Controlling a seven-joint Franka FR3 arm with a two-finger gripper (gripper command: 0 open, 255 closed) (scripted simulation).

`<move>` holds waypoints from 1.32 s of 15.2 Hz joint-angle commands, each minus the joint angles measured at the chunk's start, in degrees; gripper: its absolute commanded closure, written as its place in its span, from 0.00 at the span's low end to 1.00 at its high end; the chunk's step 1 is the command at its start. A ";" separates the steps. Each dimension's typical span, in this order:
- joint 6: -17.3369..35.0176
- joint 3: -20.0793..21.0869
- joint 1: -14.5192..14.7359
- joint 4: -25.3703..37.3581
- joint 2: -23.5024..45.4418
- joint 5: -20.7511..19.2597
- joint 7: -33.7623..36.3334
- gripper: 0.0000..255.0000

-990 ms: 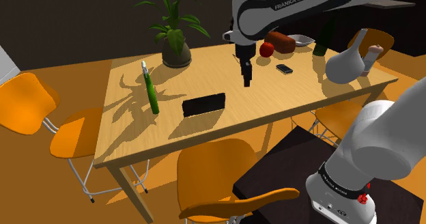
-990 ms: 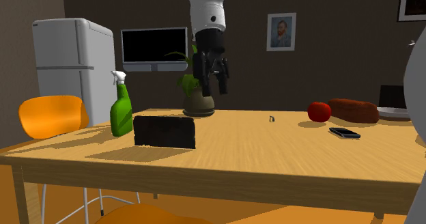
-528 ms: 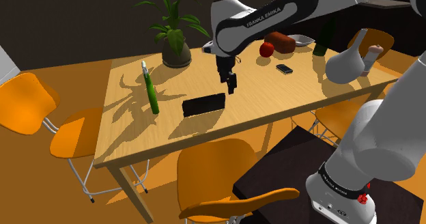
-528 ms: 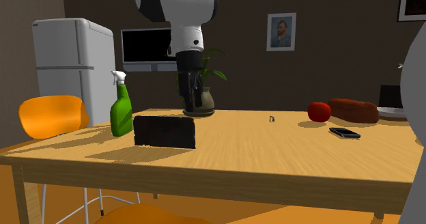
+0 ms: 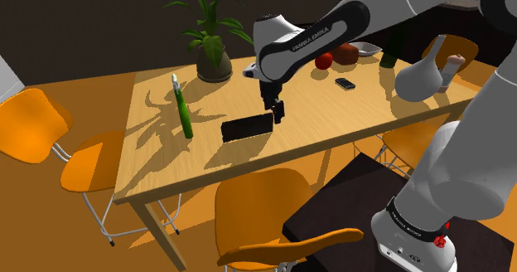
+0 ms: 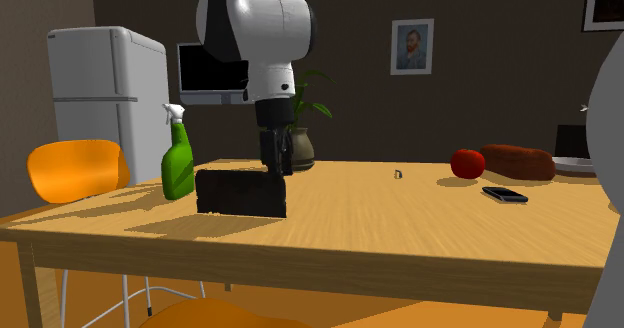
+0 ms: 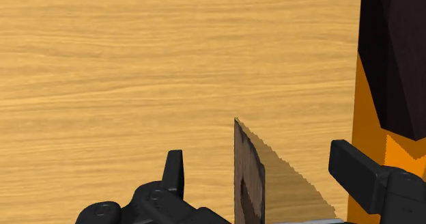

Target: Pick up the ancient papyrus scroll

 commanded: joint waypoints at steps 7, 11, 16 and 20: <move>0.53 0.00 0.00 -0.28 0.20 -0.01 0.05 1.00; 0.46 -0.02 -0.02 -0.17 0.24 -0.01 -0.01 1.00; -3.33 0.03 0.03 1.70 -1.70 0.13 -0.31 1.00; -6.37 0.07 0.07 3.41 -3.03 0.23 -0.55 1.00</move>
